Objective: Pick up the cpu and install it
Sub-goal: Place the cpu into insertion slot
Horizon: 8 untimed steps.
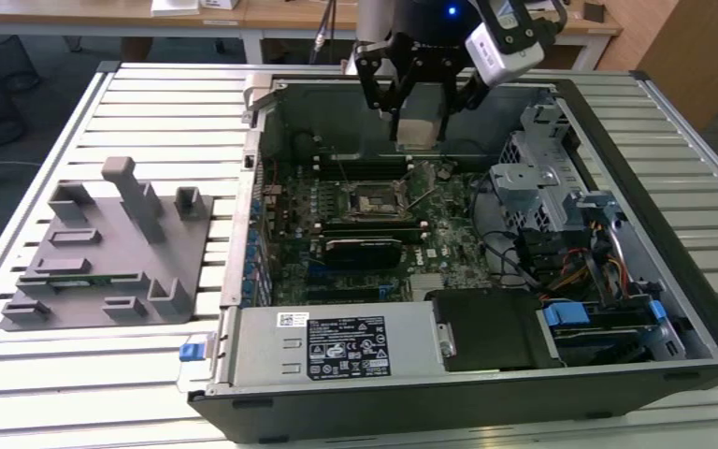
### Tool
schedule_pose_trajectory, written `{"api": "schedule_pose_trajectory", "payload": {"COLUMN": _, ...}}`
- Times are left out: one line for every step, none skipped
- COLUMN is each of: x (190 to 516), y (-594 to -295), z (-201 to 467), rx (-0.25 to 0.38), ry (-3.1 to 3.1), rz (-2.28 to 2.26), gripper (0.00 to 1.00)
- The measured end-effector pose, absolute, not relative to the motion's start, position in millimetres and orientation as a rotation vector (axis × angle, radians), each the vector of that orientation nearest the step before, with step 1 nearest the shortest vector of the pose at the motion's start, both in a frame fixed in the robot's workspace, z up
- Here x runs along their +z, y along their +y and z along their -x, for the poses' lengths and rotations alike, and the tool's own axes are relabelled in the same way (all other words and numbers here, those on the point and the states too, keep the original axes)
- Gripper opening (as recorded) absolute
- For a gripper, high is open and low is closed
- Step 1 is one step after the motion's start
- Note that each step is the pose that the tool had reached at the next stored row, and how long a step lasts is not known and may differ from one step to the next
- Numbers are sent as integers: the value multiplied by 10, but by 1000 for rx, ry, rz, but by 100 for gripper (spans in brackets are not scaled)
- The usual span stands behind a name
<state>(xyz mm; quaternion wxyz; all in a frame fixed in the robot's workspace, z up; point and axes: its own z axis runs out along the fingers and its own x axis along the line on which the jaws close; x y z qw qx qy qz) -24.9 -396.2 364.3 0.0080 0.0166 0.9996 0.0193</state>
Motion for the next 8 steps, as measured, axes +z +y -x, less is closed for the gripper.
{"api": "schedule_pose_trajectory", "payload": {"x": 3641, "y": -3962, "z": 249, "rx": 59, "ry": 3124, "rz": -78, "gripper": 54}}
{"api": "schedule_pose_trajectory", "payload": {"x": 3639, "y": -3962, "z": 249, "rx": 59, "ry": 3123, "rz": -102, "gripper": 54}}
{"api": "schedule_pose_trajectory", "payload": {"x": 3636, "y": -3962, "z": 249, "rx": 58, "ry": 3122, "rz": -125, "gripper": 54}}
{"api": "schedule_pose_trajectory", "payload": {"x": 3635, "y": -3962, "z": 249, "rx": 56, "ry": 3120, "rz": -148, "gripper": 54}}
{"api": "schedule_pose_trajectory", "payload": {"x": 3632, "y": -3962, "z": 249, "rx": 55, "ry": 3119, "rz": -171, "gripper": 54}}
{"api": "schedule_pose_trajectory", "payload": {"x": 3630, "y": -3962, "z": 250, "rx": 55, "ry": 3117, "rz": -196, "gripper": 54}}
{"api": "schedule_pose_trajectory", "payload": {"x": 3627, "y": -3962, "z": 249, "rx": 54, "ry": 3115, "rz": -223, "gripper": 54}}
{"api": "schedule_pose_trajectory", "payload": {"x": 3626, "y": -3962, "z": 249, "rx": 53, "ry": 3113, "rz": -246, "gripper": 54}}
